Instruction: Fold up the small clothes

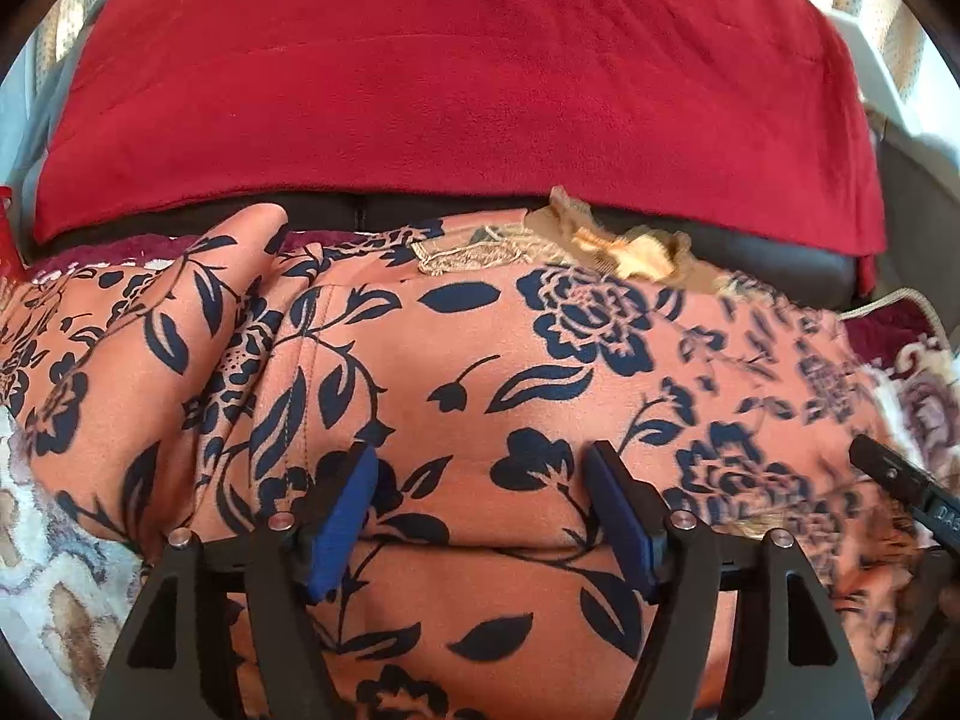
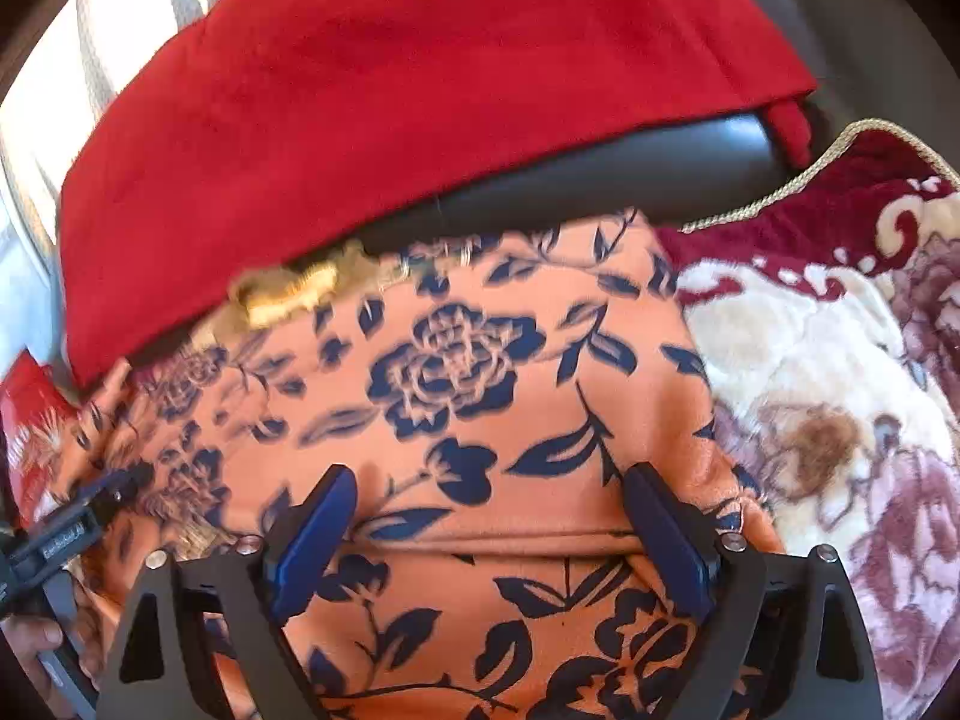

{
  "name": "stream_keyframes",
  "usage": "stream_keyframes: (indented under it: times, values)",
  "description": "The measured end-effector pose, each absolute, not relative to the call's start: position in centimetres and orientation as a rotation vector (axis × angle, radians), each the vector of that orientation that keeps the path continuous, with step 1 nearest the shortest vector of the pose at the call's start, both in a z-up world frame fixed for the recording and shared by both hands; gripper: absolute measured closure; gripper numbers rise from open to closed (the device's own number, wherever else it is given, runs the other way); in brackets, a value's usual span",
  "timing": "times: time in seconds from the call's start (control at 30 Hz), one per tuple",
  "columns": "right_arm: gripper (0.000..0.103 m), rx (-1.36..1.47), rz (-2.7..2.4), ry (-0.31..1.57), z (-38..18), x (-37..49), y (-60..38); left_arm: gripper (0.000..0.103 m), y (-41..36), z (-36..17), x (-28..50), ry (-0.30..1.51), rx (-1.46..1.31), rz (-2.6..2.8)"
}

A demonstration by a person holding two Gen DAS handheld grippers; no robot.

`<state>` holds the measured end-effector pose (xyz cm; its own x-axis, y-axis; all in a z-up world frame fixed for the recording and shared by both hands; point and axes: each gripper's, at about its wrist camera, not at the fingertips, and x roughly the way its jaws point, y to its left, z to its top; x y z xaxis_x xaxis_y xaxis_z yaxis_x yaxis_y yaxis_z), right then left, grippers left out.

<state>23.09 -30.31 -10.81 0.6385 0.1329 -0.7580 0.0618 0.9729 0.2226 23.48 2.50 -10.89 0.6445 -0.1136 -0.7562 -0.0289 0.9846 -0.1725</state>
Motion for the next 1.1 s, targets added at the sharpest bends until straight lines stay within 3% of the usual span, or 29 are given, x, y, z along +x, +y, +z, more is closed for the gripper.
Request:
stream_keyframes:
  times: [0.1,0.27,0.47,0.6,0.77,0.8,0.83,0.87,0.9,1.0,1.1]
  values:
    - [0.010,0.228,0.053,0.882,-10.5,22.6,-30.0,0.029,6.6,-8.3,21.9,0.855,-0.387,-0.176]
    - [0.009,0.229,0.059,0.878,-10.4,22.1,-29.8,0.012,19.3,-5.8,18.1,0.657,-0.692,-0.079]
    - [0.008,0.248,0.071,0.868,-12.0,23.0,-30.6,0.012,37.5,-10.4,17.9,0.590,-1.115,0.240]
    - [0.008,0.242,0.069,0.868,-11.8,22.9,-30.5,0.012,42.1,-13.7,19.5,0.625,-1.210,0.267]
    - [0.008,0.243,0.070,0.867,-11.7,22.9,-30.5,0.013,42.5,-13.6,20.4,0.609,-1.195,0.279]
    - [0.008,0.245,0.070,0.867,-11.7,22.8,-30.5,0.024,42.5,-13.6,20.7,0.624,-1.182,0.305]
    - [0.008,0.248,0.072,0.865,-11.7,22.8,-30.5,0.058,42.7,-13.6,21.3,0.653,-1.154,0.330]
    - [0.008,0.250,0.073,0.865,-11.7,22.9,-30.5,0.084,42.9,-13.8,21.9,0.709,-1.106,0.364]
    - [0.008,0.252,0.075,0.864,-11.7,22.9,-30.5,0.098,43.1,-14.3,22.0,0.741,-1.092,0.384]
    - [0.008,0.255,0.076,0.863,-11.7,22.9,-30.5,0.098,42.2,-12.4,22.8,0.757,-0.977,0.435]
    - [0.008,0.262,0.078,0.859,-11.7,22.9,-30.5,0.098,37.0,-6.1,23.9,0.682,-0.672,0.408]
